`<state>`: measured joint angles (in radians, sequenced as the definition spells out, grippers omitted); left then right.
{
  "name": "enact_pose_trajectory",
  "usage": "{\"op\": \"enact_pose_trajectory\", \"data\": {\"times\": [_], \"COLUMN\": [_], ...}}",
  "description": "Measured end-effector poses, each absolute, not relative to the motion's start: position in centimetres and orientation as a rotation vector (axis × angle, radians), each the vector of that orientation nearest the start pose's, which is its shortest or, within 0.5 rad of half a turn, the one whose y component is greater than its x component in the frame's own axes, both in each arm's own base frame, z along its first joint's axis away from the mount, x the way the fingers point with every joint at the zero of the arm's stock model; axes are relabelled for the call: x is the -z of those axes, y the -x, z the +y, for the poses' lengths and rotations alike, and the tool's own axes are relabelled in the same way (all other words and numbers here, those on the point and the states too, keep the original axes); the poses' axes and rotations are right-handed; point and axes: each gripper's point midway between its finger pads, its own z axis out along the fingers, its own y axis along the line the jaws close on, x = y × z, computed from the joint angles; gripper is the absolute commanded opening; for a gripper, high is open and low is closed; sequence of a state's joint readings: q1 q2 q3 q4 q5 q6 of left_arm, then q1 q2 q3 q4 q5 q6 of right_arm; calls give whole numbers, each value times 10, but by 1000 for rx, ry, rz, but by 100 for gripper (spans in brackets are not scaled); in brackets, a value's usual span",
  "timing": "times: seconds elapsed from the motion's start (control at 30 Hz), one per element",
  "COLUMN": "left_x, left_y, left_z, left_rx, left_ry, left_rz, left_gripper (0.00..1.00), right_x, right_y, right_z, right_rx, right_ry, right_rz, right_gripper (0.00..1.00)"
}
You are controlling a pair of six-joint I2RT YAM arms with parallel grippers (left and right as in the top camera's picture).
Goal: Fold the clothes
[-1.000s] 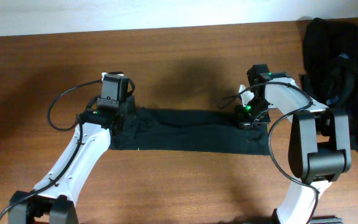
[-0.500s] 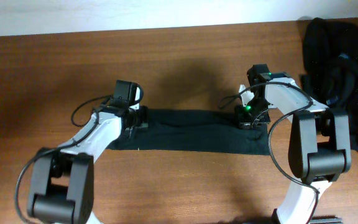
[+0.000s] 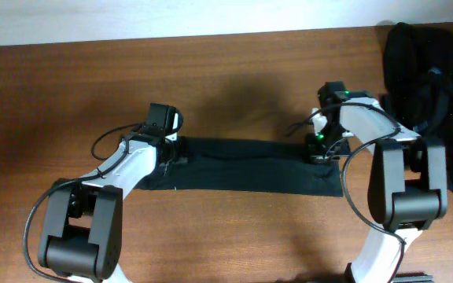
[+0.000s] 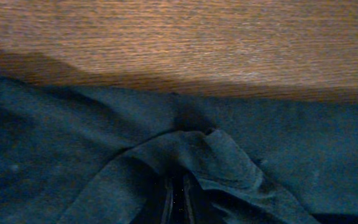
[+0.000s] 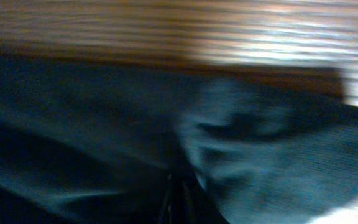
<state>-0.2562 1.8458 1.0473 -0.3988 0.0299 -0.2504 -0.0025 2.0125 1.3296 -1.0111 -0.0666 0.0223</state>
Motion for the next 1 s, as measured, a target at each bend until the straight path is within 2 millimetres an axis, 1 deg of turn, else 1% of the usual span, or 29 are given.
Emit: {"op": "enact_pose_trajectory", "data": {"times": [0.13,0.23,0.33,0.37,0.43,0.47,0.5,0.53,0.57,0.6,0.63,0.73,0.83,0.9,1.0], "left_x": [-5,-5,-5,-5,-5,-5,-5,-5,-5,-5,-5,-5,-5,-6,-7], "left_y": [-381,-381,-381,-381,-381,-381,-381,-381,-381,-381,-381,-381,-381,-382,-382], "left_z": [-103,-102,-100,-100,-100,-100,-100,-100,-99,-99,-99,-98,-98,-98,-98], "left_rx": [144,131,119,117,113,113,113,113,112,111,107,96,96,96,97], "left_ry": [-18,-18,-18,-18,-17,-17,-17,-17,-17,-16,-14,-23,-23,-23,-23], "left_rz": [2782,2782,2783,2783,2783,2783,2783,2783,2783,2783,2783,2782,2782,2782,2782], "left_gripper": [9,10,14,14,14,14,14,14,9,4,1,1,1,1,1], "right_x": [-2,-8,-22,-28,-43,-50,-57,-66,-74,-84,-90,-105,-108,-108,-106], "right_y": [-331,-330,-333,-335,-341,-343,-344,-345,-345,-344,-344,-346,-355,-368,-382], "right_z": [-14,-26,-37,-40,-40,-39,-35,-31,-25,-16,-9,20,50,71,95], "right_rx": [-96,-109,-120,-121,-125,-130,-139,-153,-170,-195,-213,-281,-326,-344,-367], "right_ry": [-165,-237,-293,-305,-304,-297,-286,-266,-250,-225,-195,-80,43,126,190], "right_rz": [3260,3266,3265,3263,3252,3246,3240,3233,3223,3209,3199,3154,3107,3042,2963], "right_gripper": [13,13,15,15,15,13,7,4,6,4,4,4,4,4,4]}}
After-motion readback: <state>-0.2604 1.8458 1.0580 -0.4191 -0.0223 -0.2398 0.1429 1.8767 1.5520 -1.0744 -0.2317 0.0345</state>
